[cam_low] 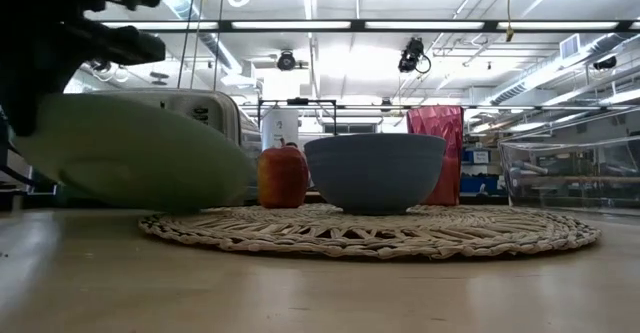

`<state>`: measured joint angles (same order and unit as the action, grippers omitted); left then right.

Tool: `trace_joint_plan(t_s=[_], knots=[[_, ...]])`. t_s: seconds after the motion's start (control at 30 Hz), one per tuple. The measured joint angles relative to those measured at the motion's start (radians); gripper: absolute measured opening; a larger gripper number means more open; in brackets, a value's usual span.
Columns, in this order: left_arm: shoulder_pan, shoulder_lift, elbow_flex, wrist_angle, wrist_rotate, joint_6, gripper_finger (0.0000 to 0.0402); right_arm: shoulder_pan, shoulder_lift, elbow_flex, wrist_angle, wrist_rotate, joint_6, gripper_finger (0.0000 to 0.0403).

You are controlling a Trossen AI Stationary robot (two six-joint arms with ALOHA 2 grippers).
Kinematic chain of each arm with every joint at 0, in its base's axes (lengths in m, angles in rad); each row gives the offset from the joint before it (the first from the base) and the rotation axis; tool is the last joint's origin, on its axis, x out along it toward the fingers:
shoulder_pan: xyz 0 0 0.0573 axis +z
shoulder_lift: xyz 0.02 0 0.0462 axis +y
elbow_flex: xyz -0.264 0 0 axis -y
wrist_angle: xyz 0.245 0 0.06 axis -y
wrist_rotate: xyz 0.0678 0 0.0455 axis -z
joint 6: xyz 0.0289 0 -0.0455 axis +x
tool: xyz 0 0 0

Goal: Arrange a breakfast setting
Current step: Put the light blue plate on the brown mat to the bottom left of the blue bowl

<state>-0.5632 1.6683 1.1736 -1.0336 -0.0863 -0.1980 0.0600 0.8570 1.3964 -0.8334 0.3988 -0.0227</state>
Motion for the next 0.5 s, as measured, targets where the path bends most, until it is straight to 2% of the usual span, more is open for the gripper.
trace_joint_plan(t_s=[0.13,0.27,0.5], knots=[[-0.028,0.016,0.000,-0.005,-0.018,0.116,0.0019,-0.015,0.000,0.000,-0.010,-0.006,0.000,0.0129],[-0.046,0.023,0.002,0.013,-0.086,0.238,0.0020,-0.036,0.003,0.000,-0.032,-0.008,0.000,0.0129],[-0.024,0.026,0.002,0.031,-0.130,0.289,0.0021,-0.061,0.016,0.000,-0.036,-0.008,0.004,0.0129]])
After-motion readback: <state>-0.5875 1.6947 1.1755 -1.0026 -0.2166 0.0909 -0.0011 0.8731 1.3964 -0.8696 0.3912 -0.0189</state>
